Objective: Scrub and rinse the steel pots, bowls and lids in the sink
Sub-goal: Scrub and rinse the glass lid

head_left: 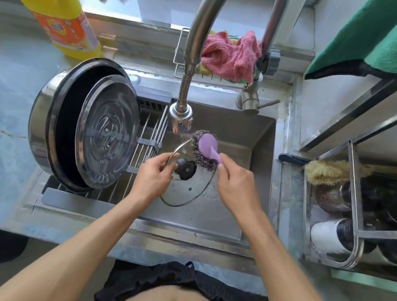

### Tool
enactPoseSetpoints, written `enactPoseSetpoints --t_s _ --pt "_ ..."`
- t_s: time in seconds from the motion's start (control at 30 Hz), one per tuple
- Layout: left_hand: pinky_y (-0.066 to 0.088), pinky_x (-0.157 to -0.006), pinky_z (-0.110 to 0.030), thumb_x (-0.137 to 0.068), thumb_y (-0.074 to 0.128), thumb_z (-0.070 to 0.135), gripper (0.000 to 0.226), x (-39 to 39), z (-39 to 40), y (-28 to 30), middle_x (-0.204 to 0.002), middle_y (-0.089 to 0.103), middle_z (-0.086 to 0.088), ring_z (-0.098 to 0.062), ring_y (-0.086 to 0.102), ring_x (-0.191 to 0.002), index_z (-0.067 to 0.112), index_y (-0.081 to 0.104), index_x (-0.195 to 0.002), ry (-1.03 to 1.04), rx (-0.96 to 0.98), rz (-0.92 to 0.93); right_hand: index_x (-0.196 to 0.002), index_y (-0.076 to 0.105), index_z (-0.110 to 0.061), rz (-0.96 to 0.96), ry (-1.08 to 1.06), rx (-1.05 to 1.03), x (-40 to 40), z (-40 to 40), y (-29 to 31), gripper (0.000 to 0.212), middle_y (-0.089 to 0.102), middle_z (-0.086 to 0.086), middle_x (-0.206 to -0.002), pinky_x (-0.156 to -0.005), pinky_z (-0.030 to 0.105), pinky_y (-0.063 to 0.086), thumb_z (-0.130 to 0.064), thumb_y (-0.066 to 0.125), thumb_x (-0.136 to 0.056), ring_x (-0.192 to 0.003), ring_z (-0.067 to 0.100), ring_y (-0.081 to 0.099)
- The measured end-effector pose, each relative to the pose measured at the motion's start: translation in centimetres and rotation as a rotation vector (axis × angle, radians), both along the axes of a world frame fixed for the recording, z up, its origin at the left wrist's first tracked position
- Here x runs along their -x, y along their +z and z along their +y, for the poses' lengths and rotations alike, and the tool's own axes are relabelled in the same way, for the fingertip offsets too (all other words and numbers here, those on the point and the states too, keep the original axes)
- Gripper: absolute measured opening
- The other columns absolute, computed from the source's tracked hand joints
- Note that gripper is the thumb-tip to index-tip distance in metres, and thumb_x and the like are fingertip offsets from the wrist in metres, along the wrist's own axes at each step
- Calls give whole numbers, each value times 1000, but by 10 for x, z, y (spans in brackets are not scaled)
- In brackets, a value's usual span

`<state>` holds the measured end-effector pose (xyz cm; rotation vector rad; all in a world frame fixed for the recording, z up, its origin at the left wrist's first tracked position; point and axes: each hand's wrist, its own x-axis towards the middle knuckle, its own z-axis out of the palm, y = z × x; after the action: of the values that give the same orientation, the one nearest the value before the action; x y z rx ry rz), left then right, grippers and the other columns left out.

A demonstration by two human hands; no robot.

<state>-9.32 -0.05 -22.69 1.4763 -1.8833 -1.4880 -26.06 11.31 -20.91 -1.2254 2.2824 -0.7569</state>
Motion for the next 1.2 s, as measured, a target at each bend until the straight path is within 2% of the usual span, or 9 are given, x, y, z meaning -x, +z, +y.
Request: enactPoseSetpoints --t_s 0.07,0.17,0.27,0.43,0.5,0.67,0.9,1.07,1.2 --pt "58 -74 -41 -101 59 33 15 1 -4 -6 -88 75 5 -22 70 -84 34 74 -103 -32 151 -95 -136 43 -51 77 78 29 -6 1 15 39 63 3 -75 -57 41 49 -34 36 -102 -66 28 58" --pt "51 -67 -37 -98 60 16 17 9 -2 -7 -74 68 6 -23 64 -76 25 69 -87 -27 307 -164 -134 45 -45 223 205 -85 -12 -3 35 38 62 7 -81 -58 39 43 -25 37 -103 -72 35 59" --pt "42 -62 -25 -100 61 17 14 16 1 0 -70 64 15 -2 59 -67 18 74 -95 64 336 -68 -125 51 -23 317 118 -240 9 -17 50 31 66 15 -93 -62 37 35 -13 37 -100 -83 39 64" --pt "43 -63 -26 -96 61 8 17 20 -8 7 -78 72 -1 -17 61 -67 12 76 -103 32 437 -98 -120 55 -20 365 247 -352 5 -33 78 33 64 14 -98 -65 37 35 -9 39 -93 -86 38 62" --pt "46 -62 -21 -96 63 8 16 17 -11 6 -76 71 3 -8 61 -64 13 77 -103 29 427 -78 -109 58 -21 321 252 -372 6 -37 80 26 61 8 -91 -65 36 36 -11 42 -91 -79 35 57" --pt "56 -73 -25 -99 64 16 14 1 -19 4 -88 78 2 -10 72 -83 14 78 -102 179 119 177 -104 66 -31 -48 26 -450 59 -31 35 29 61 -1 -80 -56 28 43 -14 47 -91 -67 16 59" --pt "59 -83 -36 -105 53 15 18 -1 -25 5 -103 76 -4 -18 72 -96 14 71 -106 443 -210 350 -100 68 -32 -391 -156 -312 52 6 -13 27 41 -5 -54 -42 19 23 -23 43 -103 -43 13 31" --pt "56 -86 -37 -109 45 20 20 15 -31 4 -96 71 3 -14 70 -93 21 63 -100 702 -467 427 -106 71 -21 -458 -261 -199 36 23 -28 29 35 -1 -58 -39 18 19 -21 42 -104 -44 12 29" --pt "56 -76 -37 -107 39 6 25 32 -24 -2 -87 65 2 -15 63 -74 18 56 -93 825 -644 540 -120 69 -20 -323 -323 -98 20 25 -26 32 43 -11 -59 -48 25 30 -18 43 -103 -51 8 38"
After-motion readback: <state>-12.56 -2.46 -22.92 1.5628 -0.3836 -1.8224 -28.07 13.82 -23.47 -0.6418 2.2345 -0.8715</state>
